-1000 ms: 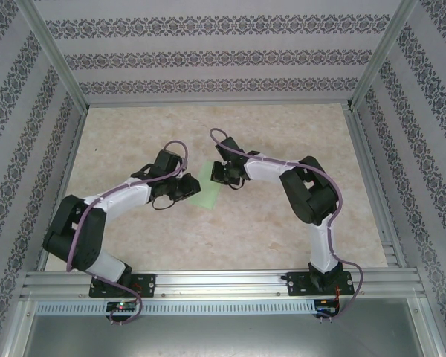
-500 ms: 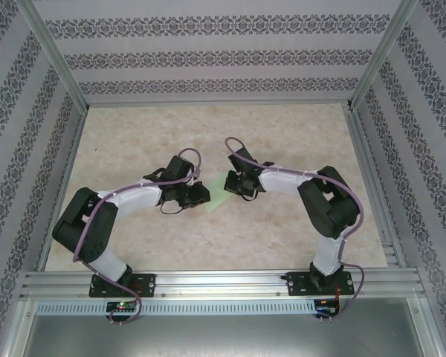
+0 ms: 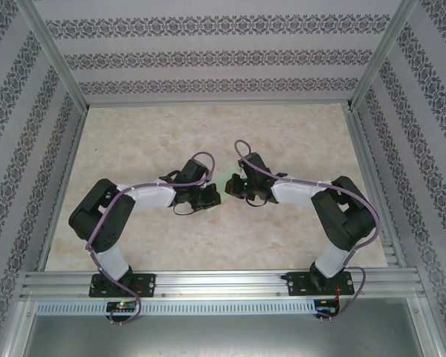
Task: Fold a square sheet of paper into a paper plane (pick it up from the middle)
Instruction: First fold in half a square sheet of paper at the center of the table.
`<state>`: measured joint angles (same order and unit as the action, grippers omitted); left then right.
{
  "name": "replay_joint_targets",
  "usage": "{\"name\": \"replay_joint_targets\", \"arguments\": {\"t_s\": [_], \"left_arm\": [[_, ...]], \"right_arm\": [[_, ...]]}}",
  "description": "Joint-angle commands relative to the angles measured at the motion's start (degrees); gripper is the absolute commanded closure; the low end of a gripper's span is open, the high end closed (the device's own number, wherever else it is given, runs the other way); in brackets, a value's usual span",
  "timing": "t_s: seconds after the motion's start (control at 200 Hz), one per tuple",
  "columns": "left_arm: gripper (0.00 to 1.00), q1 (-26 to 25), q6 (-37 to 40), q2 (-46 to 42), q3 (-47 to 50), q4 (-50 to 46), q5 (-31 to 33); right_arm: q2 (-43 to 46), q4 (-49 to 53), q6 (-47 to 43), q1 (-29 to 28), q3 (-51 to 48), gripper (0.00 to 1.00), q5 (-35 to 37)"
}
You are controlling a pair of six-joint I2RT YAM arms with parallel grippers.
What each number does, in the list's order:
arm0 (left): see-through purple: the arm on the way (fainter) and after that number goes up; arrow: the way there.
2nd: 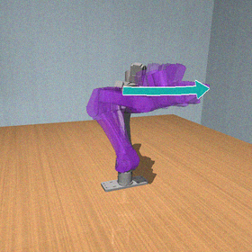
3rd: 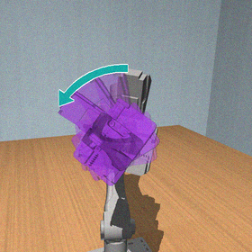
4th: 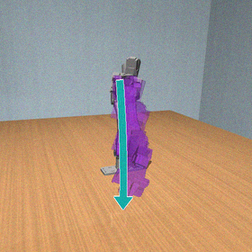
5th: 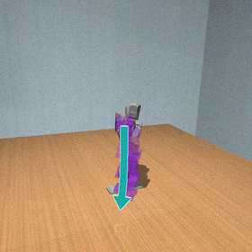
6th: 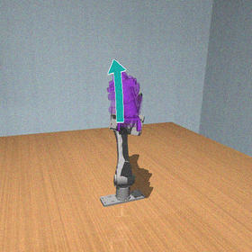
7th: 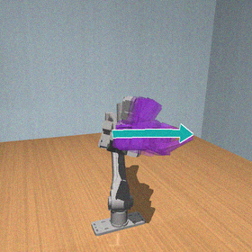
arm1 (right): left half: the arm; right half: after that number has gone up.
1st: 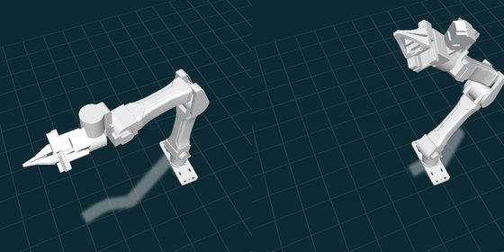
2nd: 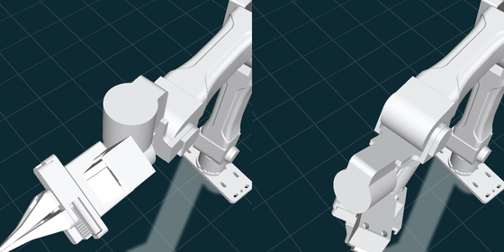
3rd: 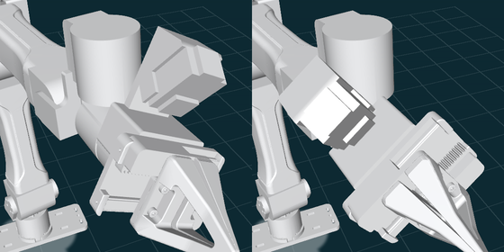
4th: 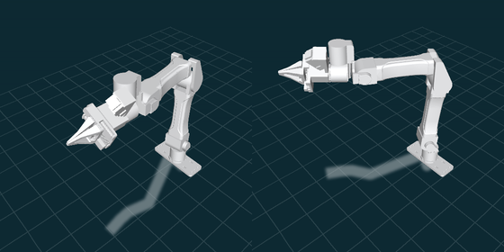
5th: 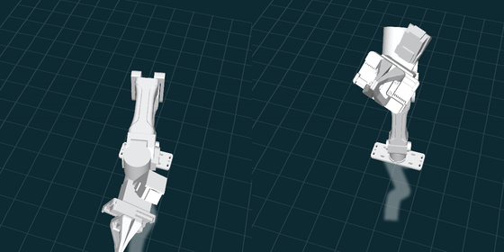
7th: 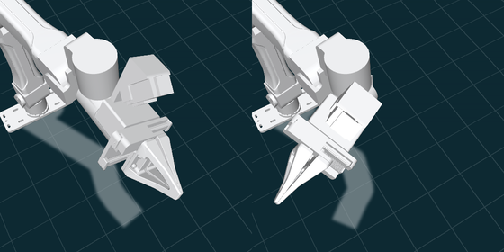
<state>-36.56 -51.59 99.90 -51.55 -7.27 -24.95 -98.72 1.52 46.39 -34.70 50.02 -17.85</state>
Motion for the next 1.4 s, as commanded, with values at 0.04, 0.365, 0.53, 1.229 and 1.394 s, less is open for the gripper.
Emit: {"name": "replay_joint_targets", "arguments": {"t_s": [0.04, 0.365, 0.53, 1.229, 1.394], "left_arm": [[1.00, -0.7, -1.8, 1.9, -2.2, 2.9, 1.2], [1.00, -0.7, -1.6, 3.8, -3.4, 2.7, 1.3], [1.00, -0.7, -1.3, 4.4, -3.7, 2.7, 1.5], [1.00, -0.7, 0.6, 5.9, -2.8, -4.9, 4.7], [1.00, -0.7, -0.3, 6.4, -2.9, -10.4, 5.4]], "right_arm": [[-2.9, -2.4, -1.6, 0.9, 1.6, 1.00, -3.1], [-5.9, -1.8, -2.1, 1.4, 2.4, 1.00, -4.0], [-7.2, -1.3, -2.1, 1.4, 2.4, 1.00, -4.1], [-6.8, -0.3, -4.2, 2.7, 1.9, 1.00, -4.9], [-7.9, -0.1, -5.8, 5.6, 1.3, 1.00, -4.7]]}}
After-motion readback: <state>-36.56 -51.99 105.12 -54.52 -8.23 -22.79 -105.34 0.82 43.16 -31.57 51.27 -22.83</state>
